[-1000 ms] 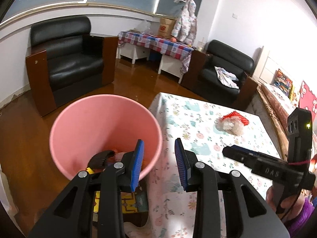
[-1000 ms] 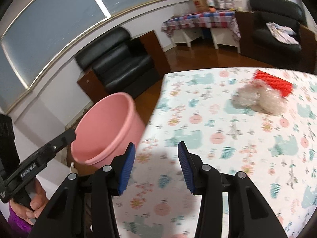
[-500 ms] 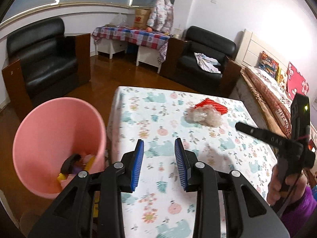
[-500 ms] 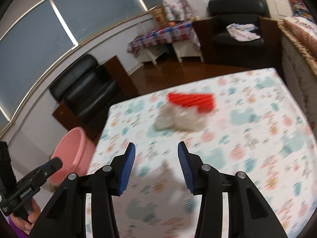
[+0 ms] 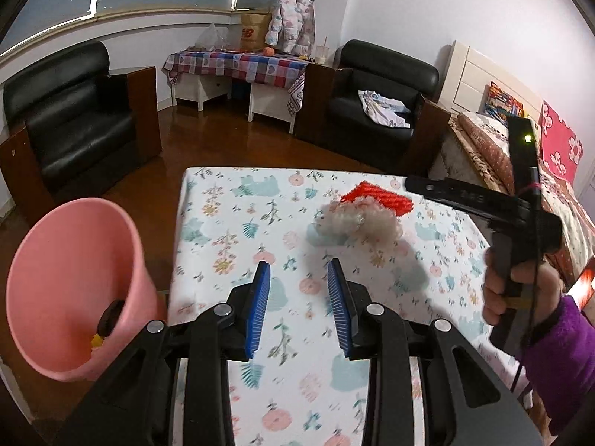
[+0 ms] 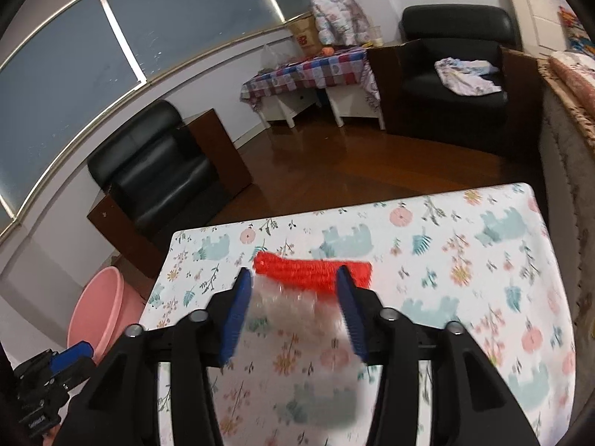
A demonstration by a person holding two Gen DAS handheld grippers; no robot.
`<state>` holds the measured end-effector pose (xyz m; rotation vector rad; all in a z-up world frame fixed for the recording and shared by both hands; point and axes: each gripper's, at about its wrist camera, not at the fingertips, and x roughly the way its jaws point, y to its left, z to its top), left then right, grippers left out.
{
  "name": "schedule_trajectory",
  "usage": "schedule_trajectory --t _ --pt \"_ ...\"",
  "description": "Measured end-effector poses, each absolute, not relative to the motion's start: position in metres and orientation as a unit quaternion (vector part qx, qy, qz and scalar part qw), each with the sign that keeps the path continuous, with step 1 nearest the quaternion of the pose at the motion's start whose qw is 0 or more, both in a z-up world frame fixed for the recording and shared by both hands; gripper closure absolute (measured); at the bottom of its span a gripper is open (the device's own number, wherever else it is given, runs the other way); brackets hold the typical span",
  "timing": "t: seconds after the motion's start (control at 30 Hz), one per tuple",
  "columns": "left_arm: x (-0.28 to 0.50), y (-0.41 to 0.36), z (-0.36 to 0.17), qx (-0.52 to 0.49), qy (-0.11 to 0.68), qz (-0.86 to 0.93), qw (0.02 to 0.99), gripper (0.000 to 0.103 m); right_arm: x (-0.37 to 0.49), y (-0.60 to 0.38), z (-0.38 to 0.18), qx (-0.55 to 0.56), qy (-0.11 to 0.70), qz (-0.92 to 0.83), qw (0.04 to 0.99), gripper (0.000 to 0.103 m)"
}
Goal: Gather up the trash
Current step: 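Grasp the red foam mesh with right gripper while left gripper grasps clear plastic bag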
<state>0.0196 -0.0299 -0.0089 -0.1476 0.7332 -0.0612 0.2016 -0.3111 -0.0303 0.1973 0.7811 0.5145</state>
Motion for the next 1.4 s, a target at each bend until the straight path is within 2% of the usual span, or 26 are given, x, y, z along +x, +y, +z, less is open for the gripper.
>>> schedule_trajectory --t 0.07,0.23,0.3,0.33,0.43,0.8,1.1,1.4 --pt "0.028 -0.037 -0.012 -0.079 0.362 -0.032 0.928 0.071 0.211 -0.307 -0.036 0.085 0.382 0.254 0.885 0.044" --pt "0.037 -0.052 -0.019 -0.072 0.373 -0.034 0.925 0.071 0.232 -0.296 -0.062 0.064 0.426 0.267 0.862 0.044" --pt "0.04 -0.055 -0.021 -0.07 0.376 -0.034 0.923 0.071 0.233 -0.293 -0.071 0.07 0.448 0.279 0.847 0.066" --pt "0.042 -0.057 -0.023 -0.07 0.378 -0.033 0.923 0.071 0.231 -0.295 -0.072 0.085 0.448 0.288 0.842 0.071" --pt "0.048 -0.058 -0.028 -0.075 0.384 -0.031 0.92 0.071 0.217 -0.299 -0.072 0.111 0.448 0.301 0.834 0.096" --pt "0.061 -0.067 -0.041 -0.109 0.41 -0.076 0.903 0.071 0.137 -0.35 -0.062 0.212 0.435 0.261 0.835 0.096" --pt "0.085 -0.081 -0.057 -0.177 0.441 -0.094 0.875 0.071 0.097 -0.361 -0.06 0.17 0.427 0.207 0.864 0.096" --pt "0.115 -0.076 -0.084 -0.229 0.453 -0.037 0.861 0.071 0.086 -0.371 -0.059 0.153 0.424 0.18 0.874 0.095"
